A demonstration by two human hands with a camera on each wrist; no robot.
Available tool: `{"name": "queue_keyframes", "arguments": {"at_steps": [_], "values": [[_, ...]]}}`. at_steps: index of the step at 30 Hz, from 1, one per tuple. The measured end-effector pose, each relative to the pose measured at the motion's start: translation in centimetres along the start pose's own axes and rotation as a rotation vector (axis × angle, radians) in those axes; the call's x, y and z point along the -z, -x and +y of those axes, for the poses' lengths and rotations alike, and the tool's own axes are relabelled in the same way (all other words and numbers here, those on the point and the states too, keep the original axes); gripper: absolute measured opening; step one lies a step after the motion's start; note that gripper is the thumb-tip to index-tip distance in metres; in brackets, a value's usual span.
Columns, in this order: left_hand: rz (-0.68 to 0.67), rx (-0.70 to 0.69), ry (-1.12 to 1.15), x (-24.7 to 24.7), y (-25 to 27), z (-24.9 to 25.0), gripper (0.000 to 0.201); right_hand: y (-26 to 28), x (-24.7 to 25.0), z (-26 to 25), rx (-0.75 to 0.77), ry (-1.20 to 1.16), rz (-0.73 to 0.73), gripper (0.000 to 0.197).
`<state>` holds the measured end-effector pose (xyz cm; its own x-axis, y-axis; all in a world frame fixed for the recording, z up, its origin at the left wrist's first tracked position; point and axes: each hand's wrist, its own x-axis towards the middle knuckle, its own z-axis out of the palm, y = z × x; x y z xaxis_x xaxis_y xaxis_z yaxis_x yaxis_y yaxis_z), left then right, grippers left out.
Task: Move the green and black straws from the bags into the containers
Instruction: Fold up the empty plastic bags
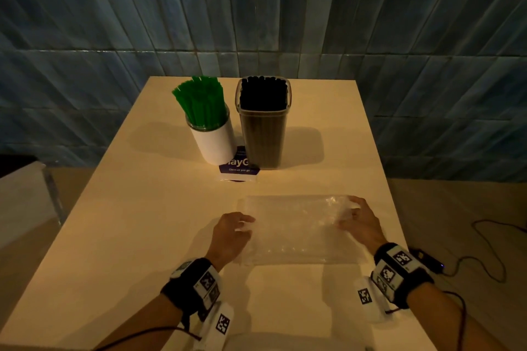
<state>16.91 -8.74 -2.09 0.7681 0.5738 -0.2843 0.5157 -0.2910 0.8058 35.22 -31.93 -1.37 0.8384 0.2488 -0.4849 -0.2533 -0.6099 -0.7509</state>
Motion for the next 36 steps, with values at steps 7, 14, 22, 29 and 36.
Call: {"name": "queue_keyframes", "arguments": {"at_steps": [7,14,22,29,36], "values": [[-0.199,-0.158,-0.605,0.6,0.5,-0.8,0.067,0.3,-0.9,-0.6,-0.035,0.423,0.058,0.077],[-0.316,-0.190,-0.904,0.3,1.1,-0.2,0.088,1.0,-1.4,-2.6,-0.070,0.494,-0.128,0.052],[-0.226,-0.205,-0.517,3.9,-1.1,7.8,0.109,4.2,-1.1,-9.2,0.368,0.427,-0.345,0.033],[-0.414,-0.164,0.087,6.1,-0.5,10.8,0.016,6.2,-0.7,-13.0,0.754,0.299,0.112,0.086],[-0.301,-0.214,0.538,7.4,1.9,12.3,0.031,7.5,-2.0,-13.2,0.160,-0.560,-0.449,0.079]]}}
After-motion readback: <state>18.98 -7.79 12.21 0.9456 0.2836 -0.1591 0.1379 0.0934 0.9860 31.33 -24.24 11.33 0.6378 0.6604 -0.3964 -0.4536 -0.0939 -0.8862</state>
